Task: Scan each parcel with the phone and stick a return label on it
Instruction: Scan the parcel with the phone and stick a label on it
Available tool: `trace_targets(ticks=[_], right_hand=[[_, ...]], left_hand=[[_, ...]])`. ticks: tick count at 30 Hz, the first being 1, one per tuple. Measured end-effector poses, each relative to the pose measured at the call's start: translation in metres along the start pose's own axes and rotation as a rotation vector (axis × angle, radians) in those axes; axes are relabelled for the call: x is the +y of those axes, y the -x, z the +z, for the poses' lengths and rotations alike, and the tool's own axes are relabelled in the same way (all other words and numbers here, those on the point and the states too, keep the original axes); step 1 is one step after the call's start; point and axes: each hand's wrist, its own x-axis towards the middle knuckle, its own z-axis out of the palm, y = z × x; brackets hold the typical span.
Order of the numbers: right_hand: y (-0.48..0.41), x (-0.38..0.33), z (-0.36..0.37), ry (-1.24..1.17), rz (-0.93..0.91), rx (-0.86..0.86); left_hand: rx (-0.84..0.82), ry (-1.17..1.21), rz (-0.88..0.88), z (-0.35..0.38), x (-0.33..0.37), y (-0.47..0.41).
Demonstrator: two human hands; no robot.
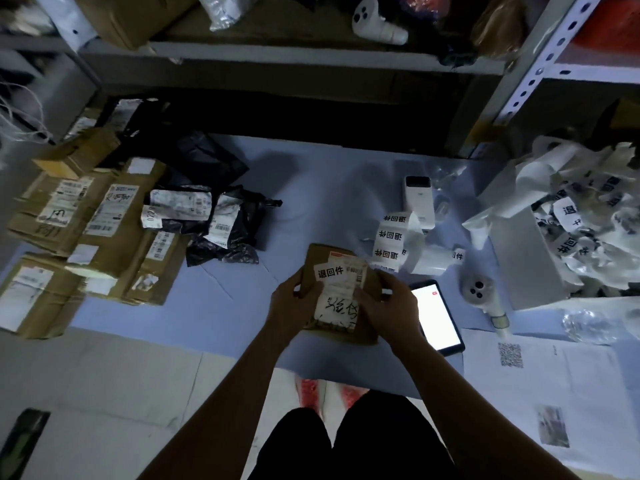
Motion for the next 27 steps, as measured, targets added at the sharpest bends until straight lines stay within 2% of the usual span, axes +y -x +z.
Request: trace_targets(ticks=[4, 8, 13, 16, 21, 24, 27], right_hand=[[0.006, -0.014, 0.014, -0.061, -0.020, -0.053], [0.034, -0.050, 0.049, -0.114, -0.127, -0.116], [0.085, -0.105, 0.114, -0.173, -0.275, -0.317], [0.121, -0.132, 0.168, -0.149, -0.352, -0.441], [0.195, -0.164, 0.281, -0.029, -0.485, -0.603], [0.251, -0.180, 0.355, 0.002, -0.523, -0.627], [0.305, -0.192, 0.430, 0.062, -0.535, -0.725]], left_hand=[[0.103, 0.071, 0.019, -0.024, 0.001, 0.026], [0.320, 0.101, 0.054, -0.078, 0.002, 0.059], [0.535, 0.284, 0.103, -0.167, 0.004, 0.112], [0.607, 0.375, 0.141, -0.224, -0.009, 0.149], [0.844, 0.522, 0.120, -0.332, -0.060, 0.208], [0.904, 0.473, 0.136, -0.406, -0.101, 0.246], [0.958, 0.443, 0.124, -0.479, -0.146, 0.281]])
